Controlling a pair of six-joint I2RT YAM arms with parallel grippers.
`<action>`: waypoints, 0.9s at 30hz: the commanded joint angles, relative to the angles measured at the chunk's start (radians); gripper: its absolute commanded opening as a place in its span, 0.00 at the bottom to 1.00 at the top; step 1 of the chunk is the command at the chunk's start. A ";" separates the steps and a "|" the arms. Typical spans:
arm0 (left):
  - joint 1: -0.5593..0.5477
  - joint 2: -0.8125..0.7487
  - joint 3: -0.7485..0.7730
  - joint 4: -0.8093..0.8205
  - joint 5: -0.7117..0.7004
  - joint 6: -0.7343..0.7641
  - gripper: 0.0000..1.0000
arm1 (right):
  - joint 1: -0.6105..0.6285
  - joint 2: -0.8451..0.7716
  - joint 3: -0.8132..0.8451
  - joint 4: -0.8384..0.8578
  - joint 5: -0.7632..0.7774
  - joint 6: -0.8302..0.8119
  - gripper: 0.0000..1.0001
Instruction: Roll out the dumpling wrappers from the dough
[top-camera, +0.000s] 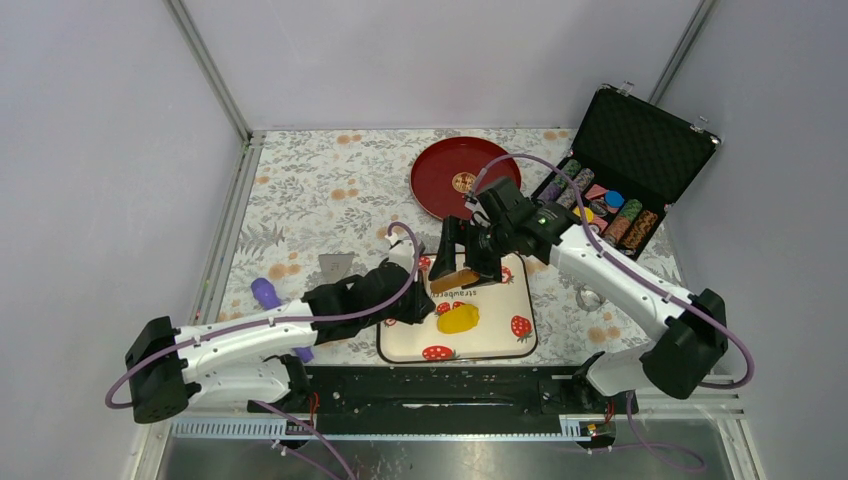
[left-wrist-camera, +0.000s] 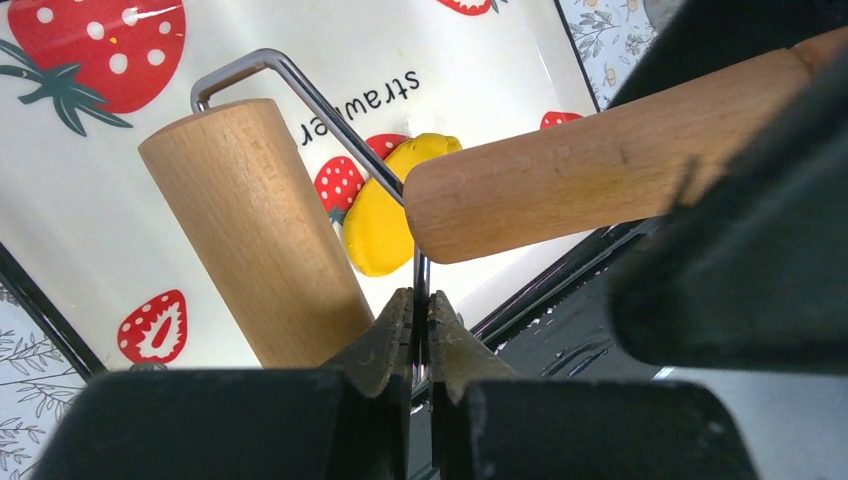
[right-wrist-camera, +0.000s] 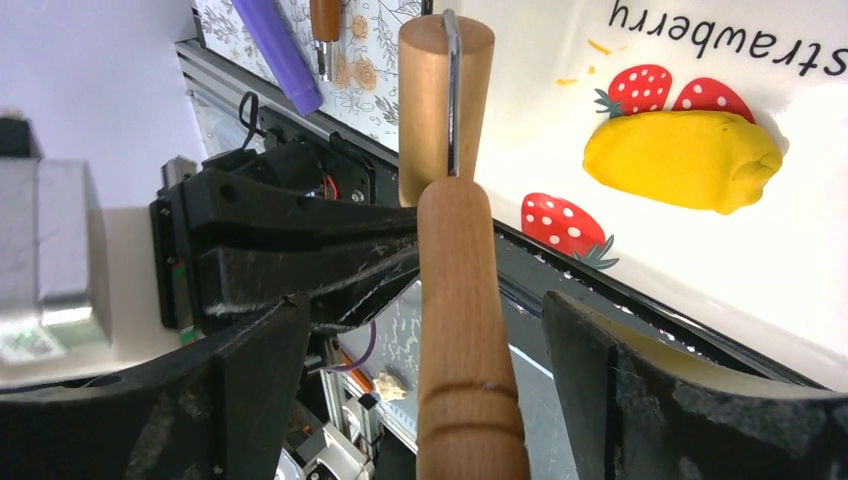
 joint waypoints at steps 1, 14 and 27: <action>-0.016 0.005 0.079 0.011 -0.059 0.020 0.00 | -0.001 0.040 0.033 -0.010 -0.037 -0.021 0.90; -0.037 0.050 0.101 -0.032 -0.083 0.015 0.00 | 0.013 0.074 -0.016 0.060 -0.095 0.000 0.65; -0.038 0.038 0.102 -0.037 -0.103 0.001 0.00 | 0.031 0.070 -0.047 0.012 -0.033 -0.033 0.00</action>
